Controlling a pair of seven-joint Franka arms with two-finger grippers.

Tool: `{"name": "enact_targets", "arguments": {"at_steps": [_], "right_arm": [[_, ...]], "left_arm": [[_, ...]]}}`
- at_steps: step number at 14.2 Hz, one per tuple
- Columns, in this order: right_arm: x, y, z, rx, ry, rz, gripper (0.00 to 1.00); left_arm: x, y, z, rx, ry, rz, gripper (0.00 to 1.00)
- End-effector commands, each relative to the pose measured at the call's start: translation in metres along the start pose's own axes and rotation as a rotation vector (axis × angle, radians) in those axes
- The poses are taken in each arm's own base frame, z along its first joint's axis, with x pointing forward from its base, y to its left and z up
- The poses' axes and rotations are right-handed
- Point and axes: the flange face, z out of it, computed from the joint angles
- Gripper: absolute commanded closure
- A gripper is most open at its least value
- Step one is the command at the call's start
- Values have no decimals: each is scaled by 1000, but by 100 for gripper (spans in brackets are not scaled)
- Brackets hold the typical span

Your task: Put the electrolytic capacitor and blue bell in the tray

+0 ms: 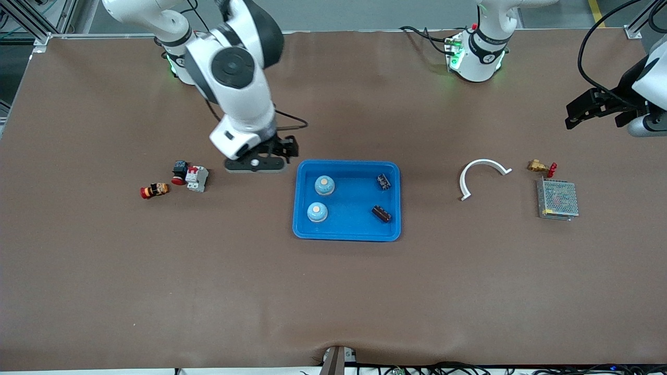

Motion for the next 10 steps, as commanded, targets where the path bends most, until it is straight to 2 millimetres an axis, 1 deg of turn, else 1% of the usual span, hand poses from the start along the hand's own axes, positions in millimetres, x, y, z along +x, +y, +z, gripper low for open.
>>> {"name": "enact_targets", "arguments": {"at_steps": [1, 4, 5, 7, 10], "right_arm": [[-10, 50, -34, 33, -41, -45, 0], [-19, 104, -74, 45, -59, -86, 0], [-23, 119, -84, 43, -65, -82, 0], [-32, 147, -101, 40, -78, -81, 0], [-38, 203, -119, 45, -91, -97, 0]], "left_arm": [[-1, -1, -1, -23, 9, 11, 0], [-1, -1, -1, -21, 9, 11, 0], [-1, -1, -1, -21, 9, 11, 0], [-1, -1, -1, -21, 9, 11, 0], [-1, -1, -1, -23, 9, 11, 0]]}}
